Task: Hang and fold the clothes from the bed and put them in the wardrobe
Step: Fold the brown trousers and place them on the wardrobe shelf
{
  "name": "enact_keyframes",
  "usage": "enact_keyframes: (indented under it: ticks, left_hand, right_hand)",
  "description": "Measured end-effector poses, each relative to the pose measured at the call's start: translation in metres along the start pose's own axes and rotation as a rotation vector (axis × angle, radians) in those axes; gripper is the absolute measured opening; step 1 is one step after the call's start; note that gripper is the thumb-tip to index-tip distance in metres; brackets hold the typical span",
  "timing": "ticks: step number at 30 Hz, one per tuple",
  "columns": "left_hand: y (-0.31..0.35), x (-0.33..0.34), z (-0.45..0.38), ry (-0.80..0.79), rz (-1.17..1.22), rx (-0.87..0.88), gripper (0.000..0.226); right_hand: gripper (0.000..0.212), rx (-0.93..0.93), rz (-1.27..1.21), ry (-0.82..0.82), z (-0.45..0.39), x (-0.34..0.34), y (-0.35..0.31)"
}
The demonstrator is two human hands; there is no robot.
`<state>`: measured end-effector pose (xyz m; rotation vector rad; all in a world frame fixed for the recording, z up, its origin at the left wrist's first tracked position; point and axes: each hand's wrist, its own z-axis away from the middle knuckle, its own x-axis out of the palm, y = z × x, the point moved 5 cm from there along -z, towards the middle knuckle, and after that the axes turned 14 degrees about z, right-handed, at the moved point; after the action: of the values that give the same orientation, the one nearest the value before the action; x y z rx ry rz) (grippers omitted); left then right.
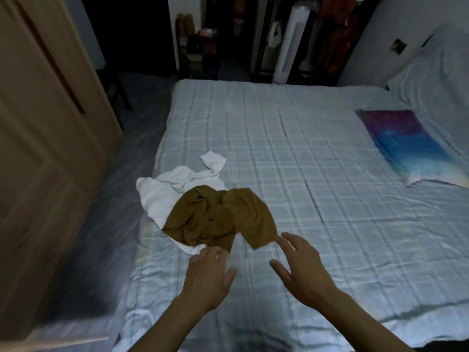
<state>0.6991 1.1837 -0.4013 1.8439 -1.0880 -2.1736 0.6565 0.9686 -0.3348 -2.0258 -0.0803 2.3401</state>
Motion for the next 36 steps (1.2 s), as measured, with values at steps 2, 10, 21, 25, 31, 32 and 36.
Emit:
enact_keyframes:
  ticks: [2,10,21,25,31,32,36]
  left_hand:
    - [-0.02,-0.001,-0.006,-0.004,0.0,-0.037,0.043]
    - [-0.09,-0.013,-0.037,0.029,-0.035,-0.17,0.041]
    - [-0.162,0.007,-0.099,0.14,-0.017,-0.192,0.025]
    - [-0.194,0.029,-0.14,0.246,-0.021,-0.18,0.016]
    - [-0.247,0.079,-0.167,0.109,0.048,-0.512,0.009]
    - [-0.25,0.087,-0.168,0.058,0.033,-0.544,0.011]
    - [-0.254,0.103,-0.168,-0.003,0.021,-0.597,0.014]
  right_hand:
    - [0.057,-0.045,-0.03,-0.026,-0.023,0.009,-0.014]
    - [0.066,-0.193,0.009,-0.142,-0.107,0.042,-0.036]
    - [0.058,-0.212,-0.014,-0.222,-0.198,0.091,-0.041]
    - [0.054,-0.224,-0.034,-0.268,-0.229,0.132,-0.049]
    - [0.052,-0.248,-0.06,-0.301,-0.262,0.176,-0.062]
    - [0.051,-0.244,-0.068,-0.31,-0.263,0.181,-0.063]
    - [0.05,-0.272,-0.07,-0.367,-0.257,0.193,-0.068]
